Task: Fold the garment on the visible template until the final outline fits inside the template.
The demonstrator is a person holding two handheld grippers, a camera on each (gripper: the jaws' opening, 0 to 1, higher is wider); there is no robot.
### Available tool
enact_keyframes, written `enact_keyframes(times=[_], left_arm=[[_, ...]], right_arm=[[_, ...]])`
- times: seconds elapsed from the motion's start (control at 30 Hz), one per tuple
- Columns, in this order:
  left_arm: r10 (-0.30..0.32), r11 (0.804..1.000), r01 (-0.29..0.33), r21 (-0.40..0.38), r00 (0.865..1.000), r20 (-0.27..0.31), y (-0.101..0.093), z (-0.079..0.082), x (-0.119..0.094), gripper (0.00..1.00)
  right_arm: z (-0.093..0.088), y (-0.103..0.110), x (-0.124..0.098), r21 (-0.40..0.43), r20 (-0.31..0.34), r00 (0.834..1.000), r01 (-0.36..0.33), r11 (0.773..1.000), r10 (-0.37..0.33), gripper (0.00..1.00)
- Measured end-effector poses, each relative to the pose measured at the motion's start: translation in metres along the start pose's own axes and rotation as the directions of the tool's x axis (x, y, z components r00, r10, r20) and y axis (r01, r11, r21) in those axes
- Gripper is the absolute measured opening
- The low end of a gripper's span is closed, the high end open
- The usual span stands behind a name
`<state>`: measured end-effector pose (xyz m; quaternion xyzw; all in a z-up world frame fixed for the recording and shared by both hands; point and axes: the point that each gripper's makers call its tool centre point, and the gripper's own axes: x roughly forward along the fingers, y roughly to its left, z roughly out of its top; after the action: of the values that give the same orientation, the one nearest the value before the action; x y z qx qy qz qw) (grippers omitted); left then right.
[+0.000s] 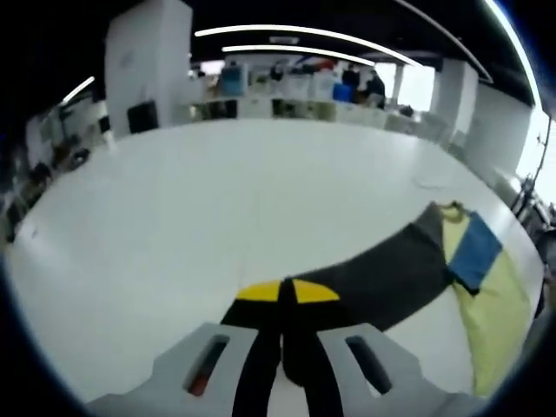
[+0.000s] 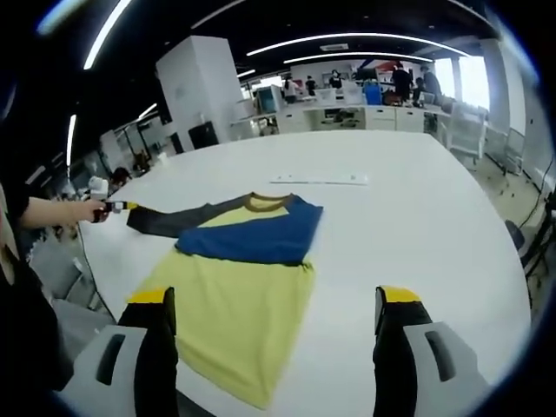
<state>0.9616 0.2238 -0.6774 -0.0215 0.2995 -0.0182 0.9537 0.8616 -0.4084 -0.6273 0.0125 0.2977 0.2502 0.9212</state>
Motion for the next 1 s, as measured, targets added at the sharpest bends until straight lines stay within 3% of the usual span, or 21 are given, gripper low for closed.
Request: enact_keyframes(times=[0.4,0.73,1.0], left_arm=[[-0.061,0.997,0.057,0.044,0.995,0.085,-0.042,0.057,-0.026,0.0],[-0.155,0.986,0.14,0.095,0.973,0.172,-0.098,0.118,-0.052,0.0],[-0.223,0.972,0.202,0.117,0.954,0.202,-0.135,0.139,-0.069,0.0]], right_arm=[[0.006,-0.008,-0.025,0.014,0.061,0.998,0.023,1.0,-0.024,0.95],[0.004,-0.015,-0.049,0.028,0.095,0.994,0.05,0.998,-0.052,0.94],[0.002,-0.013,-0.063,0.026,0.118,0.991,0.054,0.998,-0.057,0.94]])
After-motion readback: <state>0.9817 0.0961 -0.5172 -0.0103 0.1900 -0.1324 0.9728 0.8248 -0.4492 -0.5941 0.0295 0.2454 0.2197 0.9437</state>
